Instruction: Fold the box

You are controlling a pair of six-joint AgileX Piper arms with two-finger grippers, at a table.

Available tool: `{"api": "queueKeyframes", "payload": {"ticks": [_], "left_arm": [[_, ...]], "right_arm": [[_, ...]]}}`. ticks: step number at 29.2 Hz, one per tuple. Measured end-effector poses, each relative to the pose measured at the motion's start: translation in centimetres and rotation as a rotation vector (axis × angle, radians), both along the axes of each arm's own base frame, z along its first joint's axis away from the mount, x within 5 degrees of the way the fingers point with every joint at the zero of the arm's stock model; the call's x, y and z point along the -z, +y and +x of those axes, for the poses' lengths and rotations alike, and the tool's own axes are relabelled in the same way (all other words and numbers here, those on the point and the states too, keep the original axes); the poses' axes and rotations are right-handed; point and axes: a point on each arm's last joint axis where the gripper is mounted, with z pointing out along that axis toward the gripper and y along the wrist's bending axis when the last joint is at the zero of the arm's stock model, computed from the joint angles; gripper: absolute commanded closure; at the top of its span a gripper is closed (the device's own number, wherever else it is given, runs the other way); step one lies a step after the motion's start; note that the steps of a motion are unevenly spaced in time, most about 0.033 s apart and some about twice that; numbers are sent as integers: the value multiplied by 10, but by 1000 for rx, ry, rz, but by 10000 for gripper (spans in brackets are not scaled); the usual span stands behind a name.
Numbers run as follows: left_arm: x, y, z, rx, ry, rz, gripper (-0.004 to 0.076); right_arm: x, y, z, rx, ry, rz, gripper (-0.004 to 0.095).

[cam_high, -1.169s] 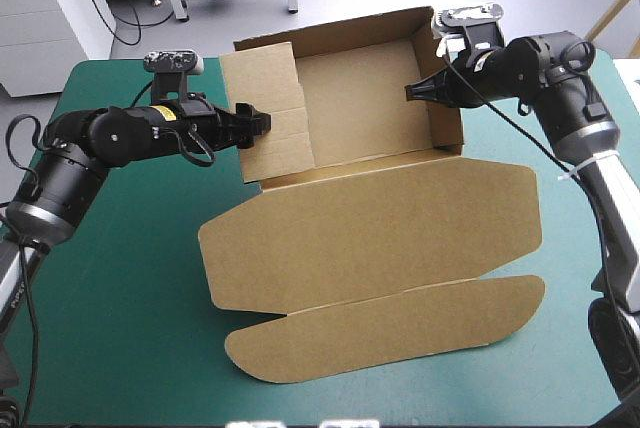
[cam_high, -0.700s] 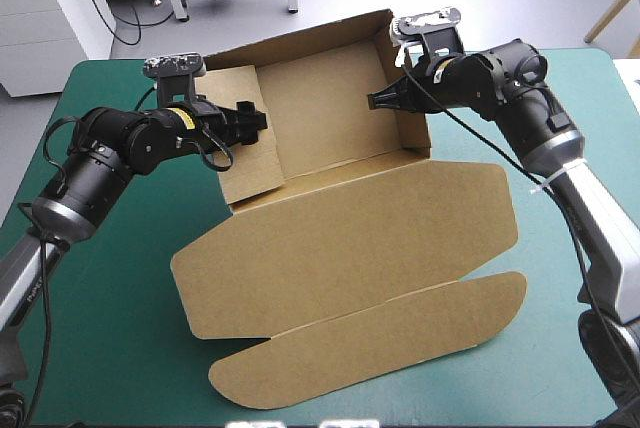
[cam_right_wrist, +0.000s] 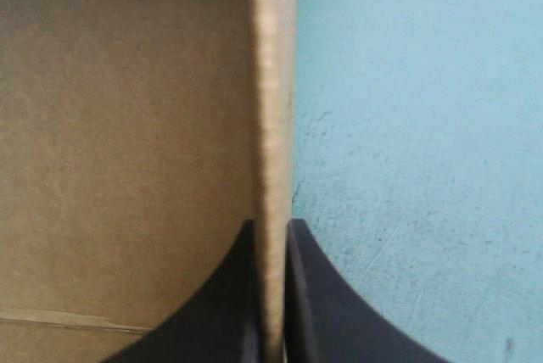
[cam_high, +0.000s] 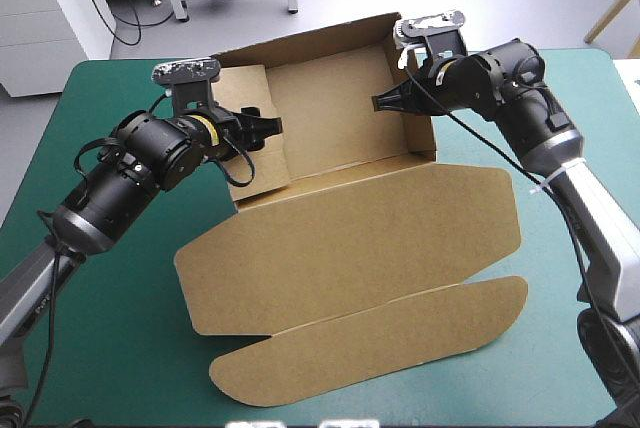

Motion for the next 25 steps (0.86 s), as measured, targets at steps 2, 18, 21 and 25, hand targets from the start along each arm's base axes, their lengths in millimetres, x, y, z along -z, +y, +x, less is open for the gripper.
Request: {"api": "queueKeyframes", "payload": {"ticks": [2,18,21,25], "left_arm": [[1,2,-1,-23,22,3,738],[18,-6,15,-11,151,141,734],[29,-14,29,10,222,210,734],[43,-20,49,22,317,282,734]], "right_arm": [[2,0,1,9,9,-6,916],[27,-2,-2,39,228,-74,916],[41,1,3,42,297,-87,916],[62,2,3,42,371,-97,916]]}}
